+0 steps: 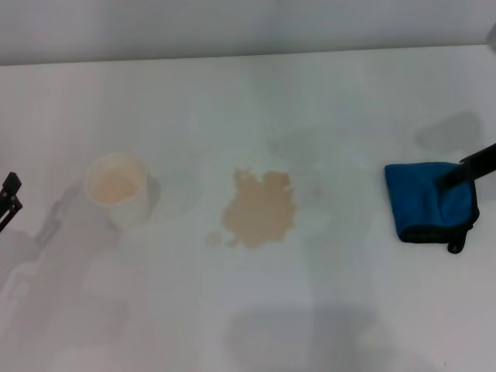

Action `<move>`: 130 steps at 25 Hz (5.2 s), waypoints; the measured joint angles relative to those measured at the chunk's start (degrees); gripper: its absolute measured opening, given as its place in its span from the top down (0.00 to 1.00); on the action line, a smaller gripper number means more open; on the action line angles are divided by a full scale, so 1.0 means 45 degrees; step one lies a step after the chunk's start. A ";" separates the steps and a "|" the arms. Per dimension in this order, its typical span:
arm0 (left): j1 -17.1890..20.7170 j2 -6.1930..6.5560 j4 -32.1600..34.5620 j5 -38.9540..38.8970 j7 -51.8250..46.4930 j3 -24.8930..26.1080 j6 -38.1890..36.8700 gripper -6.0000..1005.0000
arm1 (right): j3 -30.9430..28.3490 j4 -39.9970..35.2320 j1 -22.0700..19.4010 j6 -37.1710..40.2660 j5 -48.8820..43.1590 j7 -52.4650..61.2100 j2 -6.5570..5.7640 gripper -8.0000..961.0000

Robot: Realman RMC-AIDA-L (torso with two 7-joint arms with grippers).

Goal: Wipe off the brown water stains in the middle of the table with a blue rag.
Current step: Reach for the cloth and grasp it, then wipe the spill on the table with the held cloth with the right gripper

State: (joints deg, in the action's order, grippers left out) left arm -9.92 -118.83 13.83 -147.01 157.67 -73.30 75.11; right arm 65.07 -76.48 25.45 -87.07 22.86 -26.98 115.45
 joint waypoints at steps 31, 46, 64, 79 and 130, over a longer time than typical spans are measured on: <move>-0.0061 0.0021 0.0012 -0.0008 0.0294 -0.0001 0.0334 0.13 | 0.4885 0.0341 -0.0369 0.1171 -0.0445 0.2330 -0.0009 0.28; -0.0101 -0.0001 0.0011 -0.0027 0.0293 0.0000 0.0340 0.13 | 0.4870 0.0495 -0.0307 0.1012 -0.0936 0.2032 -0.0076 0.62; -0.0104 0.0020 0.0011 -0.0026 0.0306 0.0000 0.0340 0.13 | 0.5419 -0.0551 -0.0080 0.0939 -0.0023 0.1716 0.0007 0.85; -0.0209 0.0006 0.0011 0.0026 0.0313 0.0000 0.0346 0.13 | 0.9771 0.0250 0.2678 0.2204 0.1835 0.3023 0.0142 0.85; -0.0582 0.0020 0.0324 -0.0026 0.0313 0.0000 0.0070 0.13 | 1.0274 0.7022 0.7308 0.5183 0.0648 0.2905 0.0149 0.86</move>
State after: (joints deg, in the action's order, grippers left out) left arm -12.54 -118.74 15.29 -147.13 159.08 -73.30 75.43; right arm 111.31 -44.89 58.33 -63.75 25.78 -13.90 116.12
